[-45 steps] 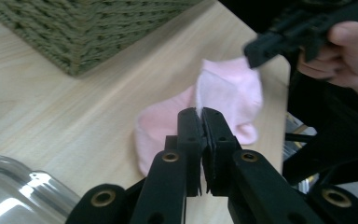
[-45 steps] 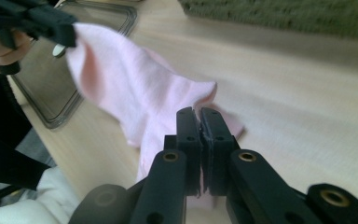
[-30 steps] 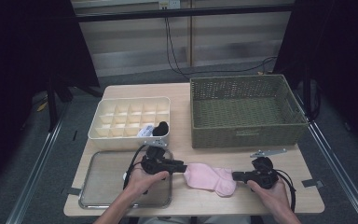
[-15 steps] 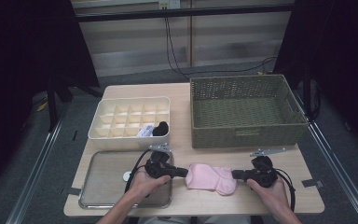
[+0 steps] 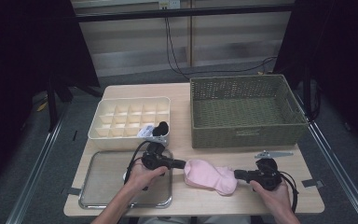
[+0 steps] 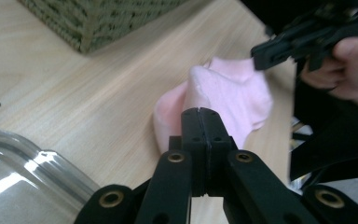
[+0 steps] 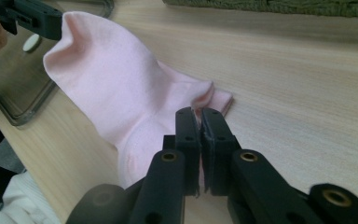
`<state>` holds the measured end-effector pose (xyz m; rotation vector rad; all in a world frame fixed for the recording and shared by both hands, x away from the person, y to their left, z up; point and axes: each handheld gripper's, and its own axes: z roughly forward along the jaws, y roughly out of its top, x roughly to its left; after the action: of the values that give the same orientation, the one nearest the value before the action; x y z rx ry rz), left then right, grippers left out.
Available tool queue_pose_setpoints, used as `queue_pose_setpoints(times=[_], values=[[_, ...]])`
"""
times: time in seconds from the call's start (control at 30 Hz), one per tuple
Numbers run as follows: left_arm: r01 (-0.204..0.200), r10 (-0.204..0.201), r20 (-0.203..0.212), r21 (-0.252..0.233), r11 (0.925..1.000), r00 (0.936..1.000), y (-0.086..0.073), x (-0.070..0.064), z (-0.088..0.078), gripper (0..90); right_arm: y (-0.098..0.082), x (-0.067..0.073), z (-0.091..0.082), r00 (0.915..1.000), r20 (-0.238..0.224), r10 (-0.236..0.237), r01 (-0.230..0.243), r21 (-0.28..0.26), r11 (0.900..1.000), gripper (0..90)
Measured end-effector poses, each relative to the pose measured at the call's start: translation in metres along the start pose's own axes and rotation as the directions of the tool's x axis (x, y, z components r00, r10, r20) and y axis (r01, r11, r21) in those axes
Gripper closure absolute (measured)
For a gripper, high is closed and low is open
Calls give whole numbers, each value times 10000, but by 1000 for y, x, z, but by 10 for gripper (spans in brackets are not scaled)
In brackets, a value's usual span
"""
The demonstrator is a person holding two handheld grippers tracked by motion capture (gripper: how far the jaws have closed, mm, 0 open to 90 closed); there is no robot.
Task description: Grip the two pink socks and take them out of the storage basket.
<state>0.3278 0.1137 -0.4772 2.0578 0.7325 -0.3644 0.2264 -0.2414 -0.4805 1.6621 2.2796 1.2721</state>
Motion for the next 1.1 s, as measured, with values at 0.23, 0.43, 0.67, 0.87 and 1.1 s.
queue_pose_setpoints(times=[0.23,0.43,0.67,0.87,1.1], values=[[41,-41,-83,65,10000,10000,-3,-3,0,806,5,0,6,9989,177,-435,432,202,9989,722],[52,-49,-73,388,9992,10000,-8,-8,4,682,14,-2,21,9987,45,-511,507,650,9966,733],[61,-42,-259,713,9974,9997,-9,-7,13,844,15,2,28,9964,-53,-841,842,881,9925,873],[-52,47,82,542,9985,10000,-7,-12,4,885,17,3,16,9968,5,-797,797,60,9968,877],[317,-330,283,462,9984,9991,-8,-5,-3,897,15,-1,19,9976,95,-682,682,-23,9977,877]])
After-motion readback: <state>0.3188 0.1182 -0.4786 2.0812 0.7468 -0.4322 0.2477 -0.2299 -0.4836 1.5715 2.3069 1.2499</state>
